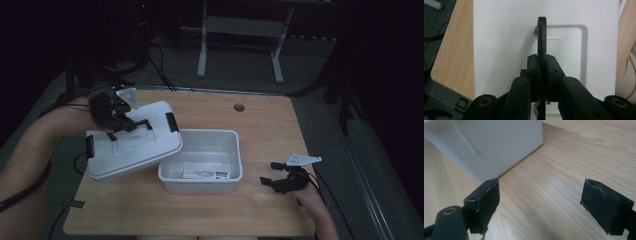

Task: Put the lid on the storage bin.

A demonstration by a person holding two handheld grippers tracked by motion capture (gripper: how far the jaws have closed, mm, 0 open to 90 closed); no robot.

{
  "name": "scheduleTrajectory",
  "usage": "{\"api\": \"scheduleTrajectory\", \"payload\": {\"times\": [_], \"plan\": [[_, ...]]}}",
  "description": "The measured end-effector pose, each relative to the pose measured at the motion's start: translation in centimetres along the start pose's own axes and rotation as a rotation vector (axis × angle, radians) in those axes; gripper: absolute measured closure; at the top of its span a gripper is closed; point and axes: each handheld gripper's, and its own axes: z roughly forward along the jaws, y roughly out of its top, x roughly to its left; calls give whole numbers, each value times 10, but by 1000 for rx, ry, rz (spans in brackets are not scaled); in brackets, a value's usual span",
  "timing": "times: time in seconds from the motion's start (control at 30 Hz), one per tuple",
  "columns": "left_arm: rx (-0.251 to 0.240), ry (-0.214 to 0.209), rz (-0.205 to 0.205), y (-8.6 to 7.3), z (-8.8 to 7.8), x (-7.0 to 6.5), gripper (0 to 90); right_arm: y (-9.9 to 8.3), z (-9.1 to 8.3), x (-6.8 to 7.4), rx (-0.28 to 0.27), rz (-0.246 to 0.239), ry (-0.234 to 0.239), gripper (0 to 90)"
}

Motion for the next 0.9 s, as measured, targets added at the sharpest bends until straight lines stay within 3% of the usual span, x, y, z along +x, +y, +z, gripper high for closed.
{"api": "scheduleTrajectory", "payload": {"times": [0.2,0.37,0.5,0.9], "plan": [[-39,-21,24,17,10,-4,834,-2,2,2,11,-8,14,149],[-29,-36,61,34,18,-7,835,-4,2,1,7,-1,13,149],[-49,-53,76,47,24,-11,834,-6,3,2,13,-5,17,149],[-40,-84,129,79,40,-23,835,-6,0,1,0,1,12,149]]}}
